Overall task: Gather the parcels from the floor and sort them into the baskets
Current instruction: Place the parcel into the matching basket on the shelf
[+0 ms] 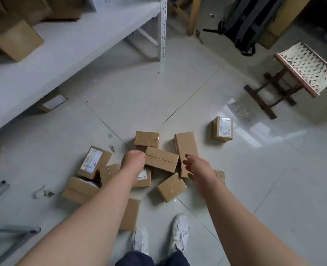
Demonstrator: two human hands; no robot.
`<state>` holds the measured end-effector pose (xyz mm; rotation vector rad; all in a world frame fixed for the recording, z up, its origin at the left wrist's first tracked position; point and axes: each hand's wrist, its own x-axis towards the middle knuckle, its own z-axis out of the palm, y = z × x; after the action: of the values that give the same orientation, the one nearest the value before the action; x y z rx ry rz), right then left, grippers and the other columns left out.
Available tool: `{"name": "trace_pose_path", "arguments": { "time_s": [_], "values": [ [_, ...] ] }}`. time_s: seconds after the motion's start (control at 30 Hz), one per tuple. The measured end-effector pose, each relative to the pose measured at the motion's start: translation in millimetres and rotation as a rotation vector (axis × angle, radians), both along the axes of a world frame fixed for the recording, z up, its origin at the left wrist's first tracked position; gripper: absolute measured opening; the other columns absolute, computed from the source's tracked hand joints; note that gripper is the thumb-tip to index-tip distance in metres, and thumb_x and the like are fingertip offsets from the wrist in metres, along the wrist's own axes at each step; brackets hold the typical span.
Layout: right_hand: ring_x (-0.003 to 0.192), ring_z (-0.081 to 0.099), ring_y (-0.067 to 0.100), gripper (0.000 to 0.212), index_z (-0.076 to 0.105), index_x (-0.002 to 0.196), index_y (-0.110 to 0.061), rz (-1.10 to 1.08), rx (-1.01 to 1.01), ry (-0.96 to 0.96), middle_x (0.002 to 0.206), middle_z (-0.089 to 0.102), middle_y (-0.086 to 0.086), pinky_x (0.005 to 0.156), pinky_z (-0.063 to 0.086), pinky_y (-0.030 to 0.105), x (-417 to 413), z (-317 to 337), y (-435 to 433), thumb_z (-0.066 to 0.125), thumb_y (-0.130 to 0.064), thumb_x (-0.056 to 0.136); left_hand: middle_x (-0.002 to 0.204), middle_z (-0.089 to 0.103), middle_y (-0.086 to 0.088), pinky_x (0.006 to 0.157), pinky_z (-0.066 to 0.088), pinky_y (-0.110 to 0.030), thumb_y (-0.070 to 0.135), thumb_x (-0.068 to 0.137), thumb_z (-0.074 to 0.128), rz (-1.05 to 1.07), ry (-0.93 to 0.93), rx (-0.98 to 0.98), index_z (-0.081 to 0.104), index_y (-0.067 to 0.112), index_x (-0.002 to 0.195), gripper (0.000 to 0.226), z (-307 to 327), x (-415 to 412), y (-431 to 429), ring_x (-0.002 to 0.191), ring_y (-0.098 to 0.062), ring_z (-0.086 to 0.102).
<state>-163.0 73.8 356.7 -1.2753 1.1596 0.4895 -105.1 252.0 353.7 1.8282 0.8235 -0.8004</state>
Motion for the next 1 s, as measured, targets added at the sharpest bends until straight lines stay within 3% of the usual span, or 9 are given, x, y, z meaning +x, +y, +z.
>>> {"name": "trace_pose_path", "arguments": {
  "time_s": [0.17, 0.27, 0.33, 0.4, 0.53, 0.6, 0.7, 0.87, 1.0],
  "values": [
    [0.119, 0.051, 0.034, 0.031, 0.063, 0.083, -0.023, 0.023, 0.002, 0.073, 0.083, 0.057, -0.001, 0.105, 0.041, 0.047, 24.0, -100.9, -13.9, 0.041, -0.010, 0.100, 0.076, 0.044, -0.004, 0.069, 0.034, -0.030, 0.009, 0.089, 0.044, -0.011, 0.014, 0.087, 0.044, 0.023, 0.067, 0.026, -113.3, 25.5, -11.0, 0.079, -0.023, 0.039],
    [0.113, 0.056, 0.031, 0.026, 0.062, 0.088, -0.015, 0.009, 0.000, 0.097, 0.091, 0.059, 0.006, 0.102, 0.043, 0.044, 32.9, -174.8, -19.0, 0.041, -0.010, 0.101, 0.080, 0.042, 0.002, 0.076, 0.031, -0.030, 0.011, 0.095, 0.044, -0.028, 0.019, 0.126, 0.044, 0.023, 0.073, 0.025, -188.1, 41.6, -10.9, 0.082, -0.023, 0.040],
    [0.100, 0.056, 0.023, 0.025, 0.056, 0.083, -0.016, 0.022, 0.024, 0.102, 0.100, 0.058, 0.010, 0.099, 0.044, 0.040, 37.6, -221.9, -19.0, 0.040, -0.012, 0.102, 0.101, 0.053, -0.003, 0.080, 0.030, -0.030, 0.013, 0.098, 0.043, -0.049, 0.028, 0.143, 0.058, 0.014, 0.112, 0.020, -227.5, 48.8, -9.9, 0.092, -0.023, 0.046],
    [0.090, 0.052, 0.017, 0.020, 0.060, 0.093, -0.012, 0.013, 0.044, 0.098, 0.102, 0.058, 0.006, 0.091, 0.045, 0.038, 41.7, -267.9, -14.3, 0.041, -0.013, 0.100, 0.135, 0.049, -0.006, 0.082, 0.032, -0.030, 0.016, 0.099, 0.042, -0.088, 0.049, 0.165, 0.040, 0.011, 0.143, 0.044, -267.2, 53.0, -7.8, 0.112, -0.025, 0.047],
    [0.096, 0.047, 0.018, 0.030, 0.051, 0.121, -0.023, -0.052, 0.053, 0.094, 0.105, 0.050, -0.002, 0.080, 0.046, 0.031, 43.4, -344.0, -7.2, 0.045, -0.025, 0.092, 0.155, 0.031, -0.003, 0.099, 0.034, -0.035, 0.020, 0.102, 0.036, -0.132, 0.080, 0.174, 0.023, 0.019, 0.153, 0.053, -324.3, 57.3, -5.3, 0.135, -0.026, 0.037],
    [0.091, 0.046, 0.019, 0.021, 0.054, 0.114, -0.019, -0.038, 0.030, 0.102, 0.095, 0.051, 0.001, 0.079, 0.042, 0.031, 47.4, -354.8, -4.0, 0.041, -0.019, 0.098, 0.153, 0.033, -0.002, 0.096, 0.037, -0.032, 0.020, 0.103, 0.034, -0.125, 0.087, 0.149, 0.022, 0.023, 0.153, 0.052, -341.5, 57.3, -6.2, 0.129, -0.024, 0.041],
    [0.083, 0.046, 0.017, 0.017, 0.053, 0.110, -0.019, -0.062, 0.010, 0.111, 0.086, 0.049, 0.000, 0.085, 0.041, 0.035, 49.1, -370.8, -4.6, 0.038, -0.018, 0.101, 0.134, 0.052, -0.003, 0.072, 0.037, -0.024, 0.021, 0.101, 0.035, -0.107, 0.048, 0.091, 0.038, 0.022, 0.146, 0.045, -357.8, 52.2, -5.8, 0.098, -0.018, 0.050],
    [0.062, 0.037, 0.017, 0.029, 0.054, 0.065, -0.016, -0.161, 0.064, 0.137, 0.058, 0.042, 0.000, 0.059, 0.031, 0.027, 46.6, -366.2, -7.4, 0.046, -0.017, 0.093, 0.120, 0.052, -0.001, 0.088, 0.043, -0.034, 0.031, 0.099, 0.040, -0.016, 0.014, 0.136, 0.043, 0.022, 0.139, 0.041, -358.1, 39.6, 6.8, 0.101, -0.022, 0.049],
    [0.075, 0.047, 0.017, 0.025, 0.064, 0.073, -0.017, -0.193, 0.090, 0.074, 0.073, 0.057, 0.001, 0.076, 0.039, 0.035, 44.7, -360.0, -9.2, 0.050, -0.025, 0.092, 0.112, 0.052, -0.004, 0.098, 0.044, -0.042, 0.042, 0.099, 0.038, 0.114, -0.005, 0.085, 0.044, 0.021, 0.119, 0.029, -354.7, 37.3, 12.9, 0.100, -0.023, 0.049]
  ]
}}
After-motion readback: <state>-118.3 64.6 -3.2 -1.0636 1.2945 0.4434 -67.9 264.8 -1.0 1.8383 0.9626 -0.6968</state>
